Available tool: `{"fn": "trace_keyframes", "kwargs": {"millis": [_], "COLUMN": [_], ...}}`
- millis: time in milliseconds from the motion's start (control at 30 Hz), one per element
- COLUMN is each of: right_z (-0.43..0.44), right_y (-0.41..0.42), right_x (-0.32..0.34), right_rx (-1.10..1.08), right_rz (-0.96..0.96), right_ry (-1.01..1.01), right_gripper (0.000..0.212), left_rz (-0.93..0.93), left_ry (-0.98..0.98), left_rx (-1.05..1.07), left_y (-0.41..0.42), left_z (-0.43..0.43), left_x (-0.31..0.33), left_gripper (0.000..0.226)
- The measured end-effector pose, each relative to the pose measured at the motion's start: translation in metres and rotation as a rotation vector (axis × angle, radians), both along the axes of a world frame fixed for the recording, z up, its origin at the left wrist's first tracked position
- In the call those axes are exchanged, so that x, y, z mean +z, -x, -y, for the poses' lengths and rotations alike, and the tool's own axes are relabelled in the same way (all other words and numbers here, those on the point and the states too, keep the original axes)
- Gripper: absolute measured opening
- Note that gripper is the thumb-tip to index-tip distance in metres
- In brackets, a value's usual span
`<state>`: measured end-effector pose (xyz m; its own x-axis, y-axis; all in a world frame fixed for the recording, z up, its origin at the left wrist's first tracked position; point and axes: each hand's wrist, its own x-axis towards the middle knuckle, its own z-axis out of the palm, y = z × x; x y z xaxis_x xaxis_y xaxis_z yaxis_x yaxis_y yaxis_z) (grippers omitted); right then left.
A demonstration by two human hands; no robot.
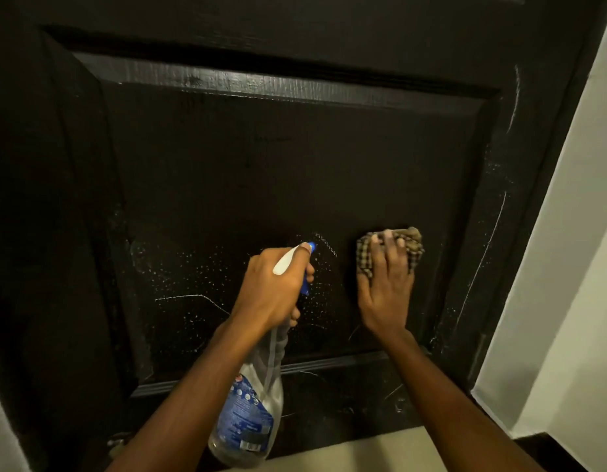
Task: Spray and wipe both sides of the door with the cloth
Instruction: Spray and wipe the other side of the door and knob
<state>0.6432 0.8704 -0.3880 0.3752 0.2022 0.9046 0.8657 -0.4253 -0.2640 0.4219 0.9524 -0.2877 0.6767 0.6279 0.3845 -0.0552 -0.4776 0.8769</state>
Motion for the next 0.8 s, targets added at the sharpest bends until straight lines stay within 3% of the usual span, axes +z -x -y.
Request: {"fn": "trace_keyframes", "kwargs": {"millis": [200, 333, 467, 667, 733, 800], "right_z": [-0.006, -0.032, -0.065, -0.038, -0.015, -0.001], "right_y": [0.004, 0.029, 0.066, 0.039, 0.02, 0.011], "right_x": [0.054, 0.096, 0.086, -0.019, -0.032, -0.023], "right_rx": [0.021, -0.004, -0.028, 0.097, 0.073, 0.008], "right_rz": [-0.228, -0.234, -0.071, 0.535, 0.484, 0.282], "right_ry": [-0.266, -0.309, -0.163, 0.365, 0.348, 0.228], "right_gripper": [0.064, 0.064, 0.064, 0.07, 0.074, 0.072], "left_rz": [-0.049, -0.018, 0.057, 0.068, 0.054, 0.037], "left_ry": [0.007, 0.024, 0.042, 0.01, 0.025, 0.037], "left_rx": [0.036, 0.095, 0.147, 0.172, 0.154, 0.137], "left_y": [0.0, 0.015, 0.034, 0.046, 0.046, 0.046], "left_z": [-0.004, -0.015, -0.027, -0.033, -0.033, -0.031], "left_x": [-0.001, -0.004, -0.007, -0.008, -0.007, -0.007], "left_gripper": [0.049, 0.047, 0.046, 0.045, 0.046, 0.046]}}
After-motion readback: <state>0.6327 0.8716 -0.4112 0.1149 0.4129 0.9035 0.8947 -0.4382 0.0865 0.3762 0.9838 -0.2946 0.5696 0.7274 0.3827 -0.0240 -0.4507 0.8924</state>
